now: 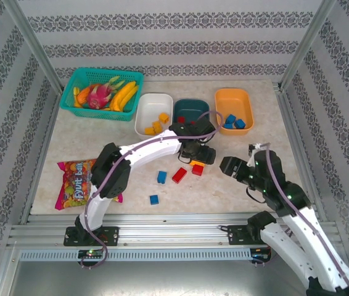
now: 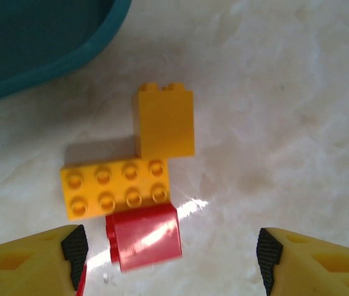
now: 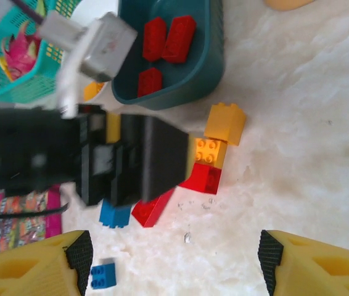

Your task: Sort the legos into containers by color

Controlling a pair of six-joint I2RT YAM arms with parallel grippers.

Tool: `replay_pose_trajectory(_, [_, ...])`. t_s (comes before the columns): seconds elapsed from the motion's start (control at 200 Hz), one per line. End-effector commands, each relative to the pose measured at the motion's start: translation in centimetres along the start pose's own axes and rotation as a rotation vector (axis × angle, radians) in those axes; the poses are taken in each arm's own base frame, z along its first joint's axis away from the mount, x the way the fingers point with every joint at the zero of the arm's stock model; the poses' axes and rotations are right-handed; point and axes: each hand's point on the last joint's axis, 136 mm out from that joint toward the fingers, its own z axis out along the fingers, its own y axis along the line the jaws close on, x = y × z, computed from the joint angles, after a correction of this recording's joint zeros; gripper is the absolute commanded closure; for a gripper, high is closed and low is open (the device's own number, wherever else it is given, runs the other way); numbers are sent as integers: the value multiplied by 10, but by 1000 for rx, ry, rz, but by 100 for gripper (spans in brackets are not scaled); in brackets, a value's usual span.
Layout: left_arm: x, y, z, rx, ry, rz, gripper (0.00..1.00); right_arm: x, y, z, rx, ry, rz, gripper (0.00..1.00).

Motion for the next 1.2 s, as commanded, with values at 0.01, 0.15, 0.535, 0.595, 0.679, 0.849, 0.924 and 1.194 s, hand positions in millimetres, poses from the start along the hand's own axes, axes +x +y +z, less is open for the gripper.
replay_pose_trajectory(0.01, [-2,2,9,-104,-14,62,24,22,-22,-6,64,58,51,25])
replay_pose_trajectory(0.15, [-10,1,27,-159,-29,77,22,21,-11,-14,19,54,35,24])
replay_pose_trajectory(0.535, [-17,5,65,-217,3,65,27,22,1,-17,-27,83,27,25])
replay_pose_trajectory(0.595, [-18,4,69,-211,1,61,31,23,1,-16,-30,88,28,25])
replay_pose_trajectory(0.679, [-19,2,73,-199,0,59,40,24,0,-16,-29,90,27,26])
replay_pose_trajectory(0.849, [-21,0,74,-194,-6,58,57,23,1,-16,-26,91,13,25])
replay_pose_trajectory(0.924, [-24,-3,70,-184,-15,59,62,22,2,-14,-29,95,10,25])
replay_pose_trajectory(1.194, [-45,-22,25,-122,-103,32,66,15,9,-14,-50,72,-16,26])
